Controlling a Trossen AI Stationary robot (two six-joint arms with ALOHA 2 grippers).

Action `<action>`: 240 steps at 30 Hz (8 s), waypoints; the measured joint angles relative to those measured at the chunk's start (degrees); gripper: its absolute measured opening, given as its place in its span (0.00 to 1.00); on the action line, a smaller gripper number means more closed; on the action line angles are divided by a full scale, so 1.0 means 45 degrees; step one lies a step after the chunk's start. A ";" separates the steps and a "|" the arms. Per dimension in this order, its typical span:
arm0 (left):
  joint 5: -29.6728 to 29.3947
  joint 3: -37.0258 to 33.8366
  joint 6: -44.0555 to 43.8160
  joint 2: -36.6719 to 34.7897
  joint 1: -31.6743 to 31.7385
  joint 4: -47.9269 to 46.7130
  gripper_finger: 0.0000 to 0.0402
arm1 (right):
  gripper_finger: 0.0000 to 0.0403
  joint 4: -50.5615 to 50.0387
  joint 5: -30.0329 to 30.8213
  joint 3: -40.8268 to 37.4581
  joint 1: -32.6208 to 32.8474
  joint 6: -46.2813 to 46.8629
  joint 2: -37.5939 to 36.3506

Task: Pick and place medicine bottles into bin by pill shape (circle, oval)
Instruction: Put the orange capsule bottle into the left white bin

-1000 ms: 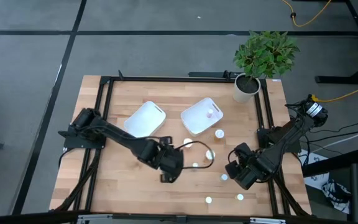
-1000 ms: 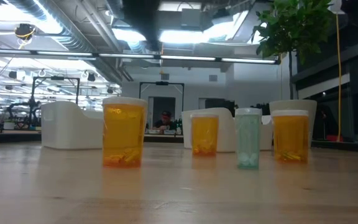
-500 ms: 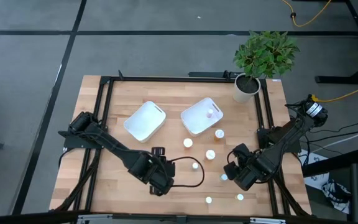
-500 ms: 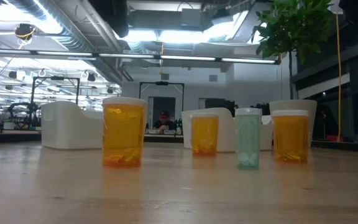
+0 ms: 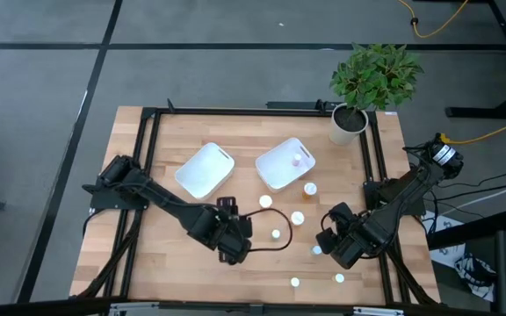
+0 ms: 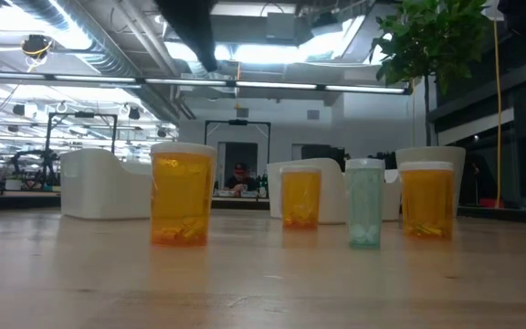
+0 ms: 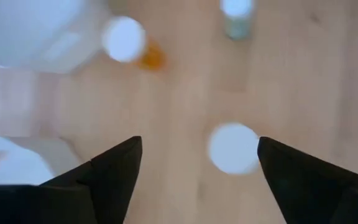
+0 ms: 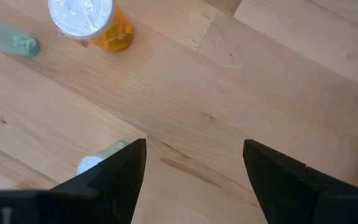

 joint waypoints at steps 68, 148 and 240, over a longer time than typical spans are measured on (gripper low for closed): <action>0.2747 -0.2336 0.1345 0.0622 0.0404 0.3132 0.80 | 0.67 0.0180 0.0024 0.0000 -0.0005 -0.0034 0.0000; 0.2689 -0.1520 0.5861 -0.6025 0.9567 -0.2705 0.47 | 0.67 0.0277 0.0452 -0.0005 -0.0005 -0.0355 0.0000; 0.7662 -0.7169 0.3084 -0.6091 0.6936 0.8059 0.67 | 0.67 0.0321 0.0646 -0.0005 0.0000 -0.0705 0.0000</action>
